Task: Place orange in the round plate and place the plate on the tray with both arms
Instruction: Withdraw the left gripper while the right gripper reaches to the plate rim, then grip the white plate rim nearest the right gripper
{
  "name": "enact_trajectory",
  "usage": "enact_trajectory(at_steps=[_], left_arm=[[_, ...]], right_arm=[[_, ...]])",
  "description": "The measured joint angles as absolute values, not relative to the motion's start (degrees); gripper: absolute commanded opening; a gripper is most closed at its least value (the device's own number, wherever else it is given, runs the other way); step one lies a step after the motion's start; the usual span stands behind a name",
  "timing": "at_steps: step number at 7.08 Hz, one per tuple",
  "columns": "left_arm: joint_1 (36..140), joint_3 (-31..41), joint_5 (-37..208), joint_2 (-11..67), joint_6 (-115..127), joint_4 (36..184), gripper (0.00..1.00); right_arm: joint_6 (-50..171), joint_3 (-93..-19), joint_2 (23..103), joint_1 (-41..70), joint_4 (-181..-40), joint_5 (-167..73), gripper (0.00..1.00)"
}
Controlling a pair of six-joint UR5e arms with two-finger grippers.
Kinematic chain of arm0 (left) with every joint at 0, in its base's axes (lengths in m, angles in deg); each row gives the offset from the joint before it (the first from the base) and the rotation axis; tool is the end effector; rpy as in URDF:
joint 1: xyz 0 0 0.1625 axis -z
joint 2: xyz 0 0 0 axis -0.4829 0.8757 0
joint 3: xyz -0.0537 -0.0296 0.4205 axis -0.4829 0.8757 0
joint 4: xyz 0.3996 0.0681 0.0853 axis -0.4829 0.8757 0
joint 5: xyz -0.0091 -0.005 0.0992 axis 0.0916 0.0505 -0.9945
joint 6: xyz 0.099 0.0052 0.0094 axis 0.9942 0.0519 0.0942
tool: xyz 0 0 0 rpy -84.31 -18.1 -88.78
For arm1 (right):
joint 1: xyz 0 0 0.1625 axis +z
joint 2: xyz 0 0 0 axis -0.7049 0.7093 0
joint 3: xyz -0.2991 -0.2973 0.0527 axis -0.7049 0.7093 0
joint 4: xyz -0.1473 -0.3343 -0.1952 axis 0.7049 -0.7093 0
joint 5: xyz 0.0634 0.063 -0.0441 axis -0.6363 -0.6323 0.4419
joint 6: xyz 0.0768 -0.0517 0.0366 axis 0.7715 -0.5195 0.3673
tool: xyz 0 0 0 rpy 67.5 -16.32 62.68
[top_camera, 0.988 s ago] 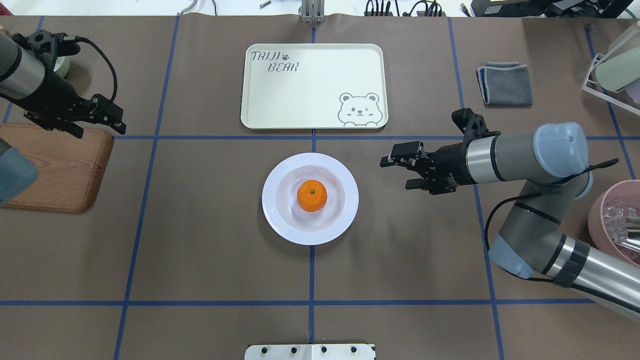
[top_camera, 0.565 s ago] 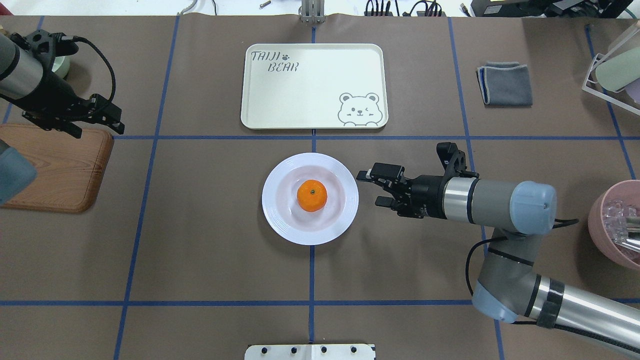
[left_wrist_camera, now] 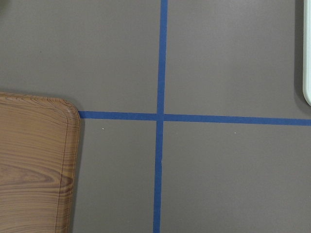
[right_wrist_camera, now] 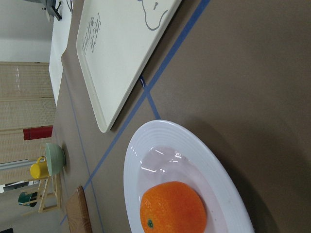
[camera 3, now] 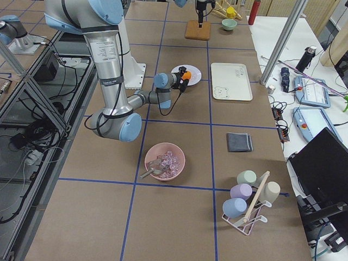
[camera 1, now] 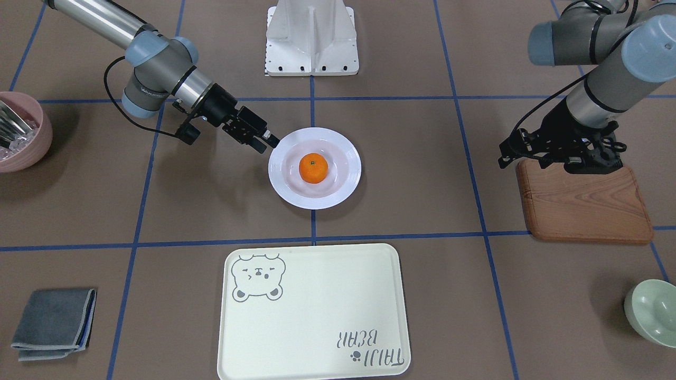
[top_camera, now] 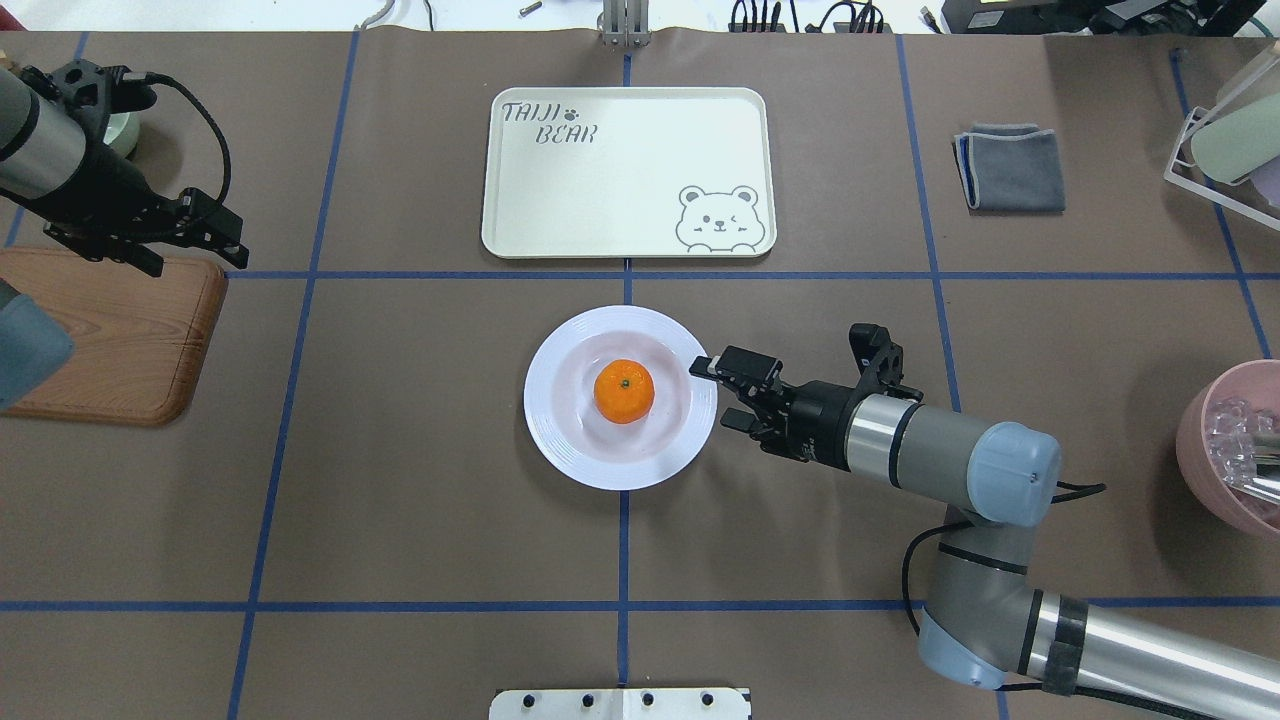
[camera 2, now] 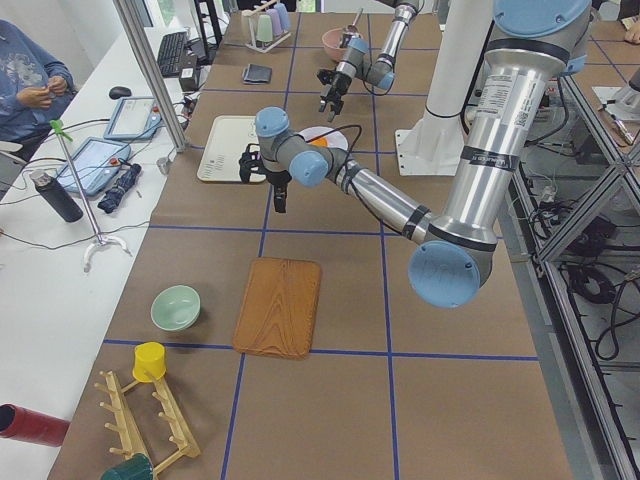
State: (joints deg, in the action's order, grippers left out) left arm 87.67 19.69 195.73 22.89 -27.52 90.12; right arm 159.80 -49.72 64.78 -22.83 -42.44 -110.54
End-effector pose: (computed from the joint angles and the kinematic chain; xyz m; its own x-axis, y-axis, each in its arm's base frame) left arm 0.2383 -0.5235 0.3777 0.6000 -0.0290 -0.7995 0.0491 0.9988 0.0006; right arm -0.5032 -0.3539 0.3564 -0.2792 0.3549 0.8922 -0.3451 0.8300 -0.4382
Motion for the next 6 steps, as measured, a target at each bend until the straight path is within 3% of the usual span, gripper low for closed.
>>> enact_trajectory(at_steps=[6], left_arm=[[87.67, 19.73, 195.81, 22.9, -27.79, 90.12, 0.99]], right_arm=[[160.33, -47.47, 63.61, -23.83, -42.45, -109.58, 1.0]])
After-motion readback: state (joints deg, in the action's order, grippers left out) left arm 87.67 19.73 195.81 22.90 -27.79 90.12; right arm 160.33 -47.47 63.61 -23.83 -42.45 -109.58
